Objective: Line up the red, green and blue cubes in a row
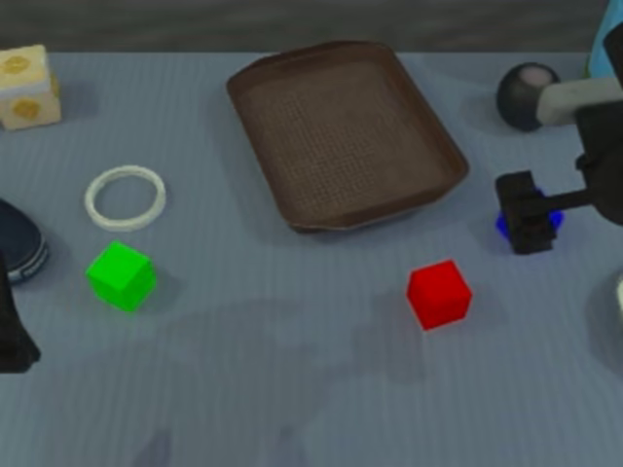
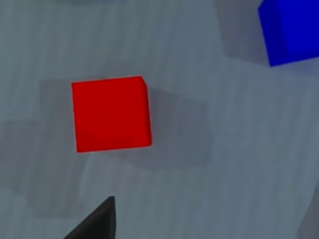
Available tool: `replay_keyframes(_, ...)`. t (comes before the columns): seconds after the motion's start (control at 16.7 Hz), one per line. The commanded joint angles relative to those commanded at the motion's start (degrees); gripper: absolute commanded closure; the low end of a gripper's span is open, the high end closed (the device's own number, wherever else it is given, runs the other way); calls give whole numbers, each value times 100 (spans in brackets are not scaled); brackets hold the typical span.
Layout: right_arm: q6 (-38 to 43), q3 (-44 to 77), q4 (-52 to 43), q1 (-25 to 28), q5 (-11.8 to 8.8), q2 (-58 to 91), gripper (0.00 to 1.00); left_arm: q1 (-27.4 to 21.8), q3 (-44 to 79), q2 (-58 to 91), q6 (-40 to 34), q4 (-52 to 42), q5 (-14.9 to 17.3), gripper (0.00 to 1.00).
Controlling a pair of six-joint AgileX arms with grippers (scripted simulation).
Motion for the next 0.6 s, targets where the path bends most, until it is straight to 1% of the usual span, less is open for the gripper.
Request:
replay_keyframes(0.18,133,1152,-784,376,0,1475,0,0,0,0,0,0,0,0)
replay_keyframes(0.36,241,2113,-1373,673,2,2663,0,0,0,0,0,0,0,0)
replay_keyframes(0.6,327,2907,-1812,909,5,3592,0,0,0,0,0,0,0,0)
